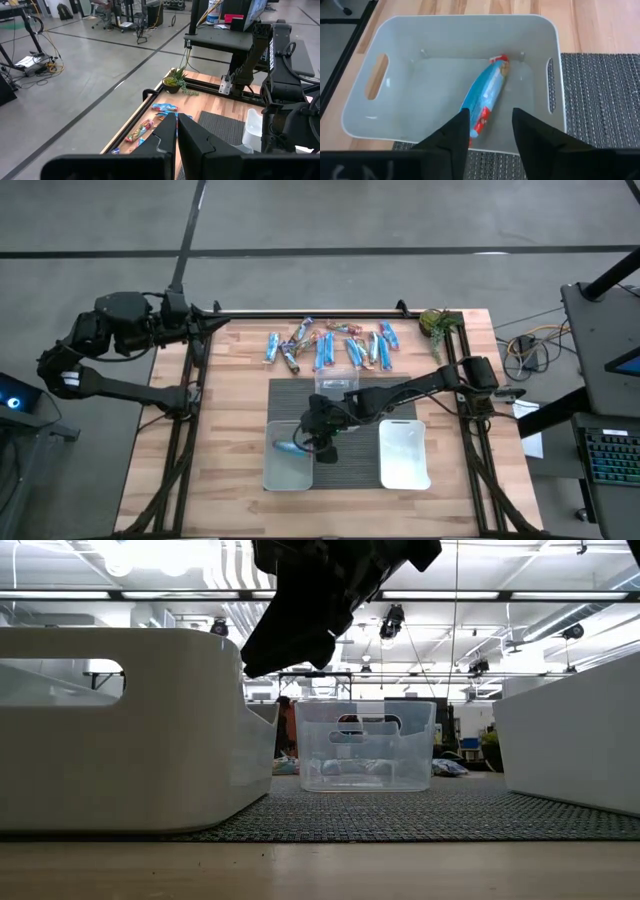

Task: Pick and place Granola Bars by type
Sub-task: Put the orange granola bar into the white bin

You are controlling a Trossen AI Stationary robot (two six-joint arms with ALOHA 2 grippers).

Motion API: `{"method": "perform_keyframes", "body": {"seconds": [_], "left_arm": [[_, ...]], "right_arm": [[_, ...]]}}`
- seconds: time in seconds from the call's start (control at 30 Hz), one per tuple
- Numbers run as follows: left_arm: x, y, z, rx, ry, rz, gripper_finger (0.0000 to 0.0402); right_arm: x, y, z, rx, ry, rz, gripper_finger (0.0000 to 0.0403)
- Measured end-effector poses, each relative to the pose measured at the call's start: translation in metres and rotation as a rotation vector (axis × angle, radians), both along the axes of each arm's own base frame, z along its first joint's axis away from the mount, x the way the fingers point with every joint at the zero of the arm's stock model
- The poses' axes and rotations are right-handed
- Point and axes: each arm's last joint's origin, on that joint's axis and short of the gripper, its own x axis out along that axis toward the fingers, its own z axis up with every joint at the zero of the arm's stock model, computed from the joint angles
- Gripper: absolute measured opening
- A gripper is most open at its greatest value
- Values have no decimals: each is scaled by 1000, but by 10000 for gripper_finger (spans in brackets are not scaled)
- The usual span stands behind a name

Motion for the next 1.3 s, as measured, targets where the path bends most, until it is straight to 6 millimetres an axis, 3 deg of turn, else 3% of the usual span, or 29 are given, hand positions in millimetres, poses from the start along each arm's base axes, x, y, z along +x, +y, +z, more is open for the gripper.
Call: {"method": "perform_keyframes", "body": {"seconds": [0.47, 0.67, 0.93, 1.3], "left_arm": [[0, 0, 0, 0, 1, 0, 0], [0, 0, 0, 0, 1, 0, 0], [0, 0, 0, 1, 1, 0, 0], [13, 1, -3, -10, 31, 2, 0]], "right_arm": [[0, 0, 6, -35, -26, 7, 122], [-6, -3, 32, -69, -94, -7, 89], [-28, -11, 80, -73, -183, -27, 15], [-70, -26, 120, -196, -166, -162, 8]]}}
